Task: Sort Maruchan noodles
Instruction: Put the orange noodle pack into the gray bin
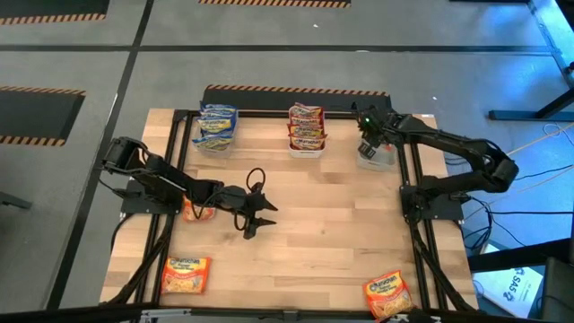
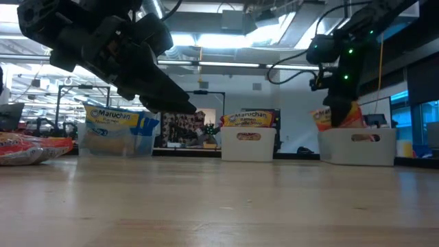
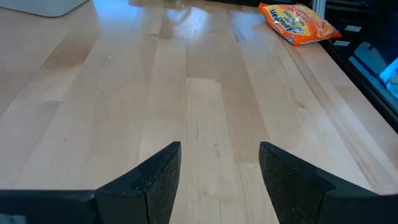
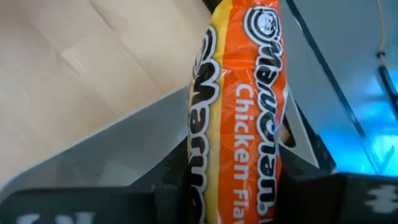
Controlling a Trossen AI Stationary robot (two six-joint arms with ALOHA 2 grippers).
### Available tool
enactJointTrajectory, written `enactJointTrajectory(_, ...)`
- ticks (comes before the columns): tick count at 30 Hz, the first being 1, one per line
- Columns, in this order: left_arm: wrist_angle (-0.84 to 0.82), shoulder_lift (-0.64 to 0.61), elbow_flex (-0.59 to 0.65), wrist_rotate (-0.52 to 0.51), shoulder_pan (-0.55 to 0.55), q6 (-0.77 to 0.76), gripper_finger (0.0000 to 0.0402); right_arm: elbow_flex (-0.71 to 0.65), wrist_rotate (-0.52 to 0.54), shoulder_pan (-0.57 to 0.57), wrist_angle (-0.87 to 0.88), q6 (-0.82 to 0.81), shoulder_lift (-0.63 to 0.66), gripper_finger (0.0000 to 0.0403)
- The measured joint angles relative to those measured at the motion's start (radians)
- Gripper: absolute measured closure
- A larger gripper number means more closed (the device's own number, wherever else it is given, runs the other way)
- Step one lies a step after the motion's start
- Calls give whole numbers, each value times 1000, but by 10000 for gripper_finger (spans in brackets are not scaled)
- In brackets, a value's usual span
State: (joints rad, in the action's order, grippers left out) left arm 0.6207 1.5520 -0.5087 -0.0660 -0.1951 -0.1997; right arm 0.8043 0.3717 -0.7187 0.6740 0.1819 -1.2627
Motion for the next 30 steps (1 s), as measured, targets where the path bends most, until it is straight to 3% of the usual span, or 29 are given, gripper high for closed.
enactJointTrajectory(8, 0, 0, 0, 0, 0, 0, 191, 0, -191, -2, -39, 170, -30, 296)
enactJointTrajectory(15, 2, 0, 0, 0, 0, -6, 191, 0, -218, -56, -149, 346, -30, 296)
enactJointTrajectory(24, 2, 1, 0, 0, 0, -31, 191, 0, -384, -217, -205, 377, -39, 296)
enactJointTrajectory(30, 1, 1, 0, 0, 0, -34, 191, 0, -452, -218, -73, 375, -42, 296)
